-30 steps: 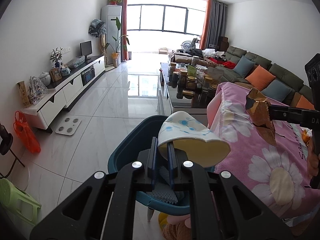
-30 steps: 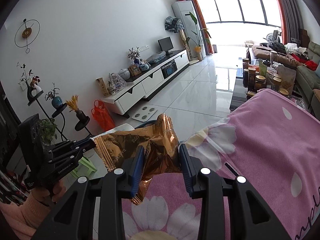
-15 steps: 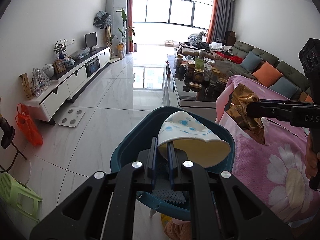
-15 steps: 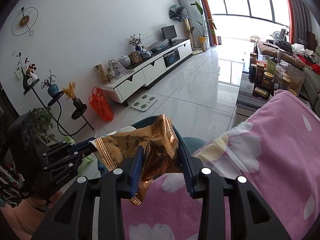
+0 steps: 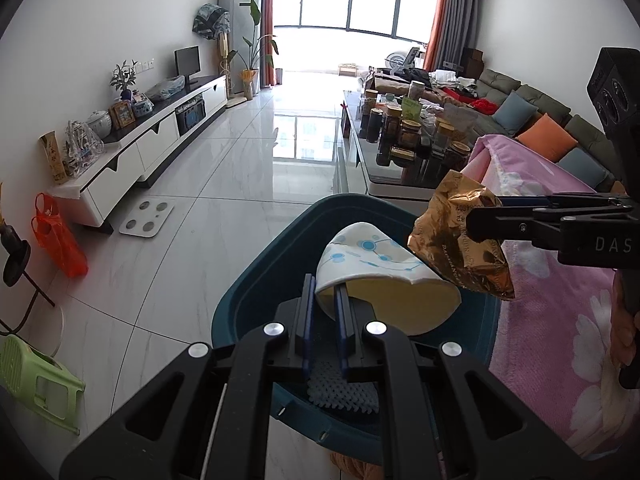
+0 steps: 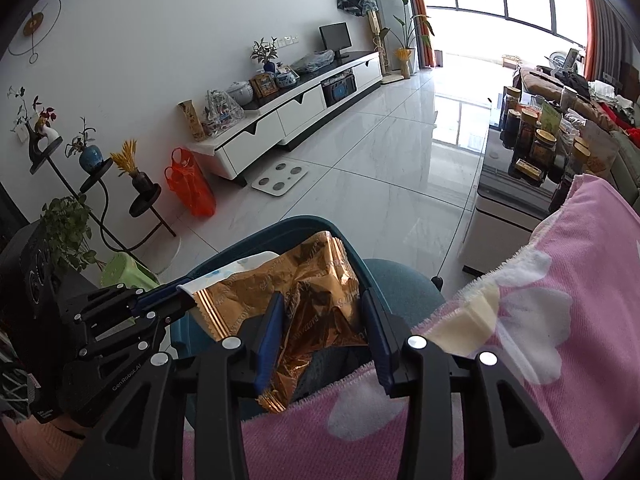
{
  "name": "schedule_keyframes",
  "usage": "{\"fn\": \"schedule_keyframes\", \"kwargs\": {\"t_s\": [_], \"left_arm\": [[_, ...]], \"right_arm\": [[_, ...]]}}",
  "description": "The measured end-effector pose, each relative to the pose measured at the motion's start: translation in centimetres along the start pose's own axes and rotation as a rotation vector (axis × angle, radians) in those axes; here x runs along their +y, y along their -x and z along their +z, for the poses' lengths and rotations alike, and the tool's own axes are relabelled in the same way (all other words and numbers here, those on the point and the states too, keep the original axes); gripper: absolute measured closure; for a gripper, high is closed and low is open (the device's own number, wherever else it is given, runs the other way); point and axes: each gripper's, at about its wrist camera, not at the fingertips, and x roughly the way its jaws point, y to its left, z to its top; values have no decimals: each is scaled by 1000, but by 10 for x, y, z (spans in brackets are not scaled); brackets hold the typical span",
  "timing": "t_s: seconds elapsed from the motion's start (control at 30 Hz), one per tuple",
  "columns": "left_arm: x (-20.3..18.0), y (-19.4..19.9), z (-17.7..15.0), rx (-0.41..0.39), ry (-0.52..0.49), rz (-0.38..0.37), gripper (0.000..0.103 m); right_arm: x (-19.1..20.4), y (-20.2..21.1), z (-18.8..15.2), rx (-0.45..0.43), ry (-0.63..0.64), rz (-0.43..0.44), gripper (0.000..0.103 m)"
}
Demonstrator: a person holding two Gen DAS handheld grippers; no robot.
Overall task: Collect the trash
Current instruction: 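Carry the cup and gold wrapper over the teal bin and release both, then move both tools back to the remaining trash on the table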
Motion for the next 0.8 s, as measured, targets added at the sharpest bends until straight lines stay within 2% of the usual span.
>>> {"fn": "schedule_keyframes", "kwargs": {"t_s": [0.2,0.4,0.6,0.8], "left_arm": [[1,-31,2,43,42,-21,92],[-5,-60,0,81,52,-16,92],[-9,-67,-1,77,50,-31,91],[-6,-50,-5,36,40,-40,87]], "right_arm": [[-6,-7,-2,24,-34,-7,59],[-12,-3,-3,11,-58,-3,50],[-19,4,-8,-5,-76,9,50],[-30,22,-19,-35,-101,28,50]]}}
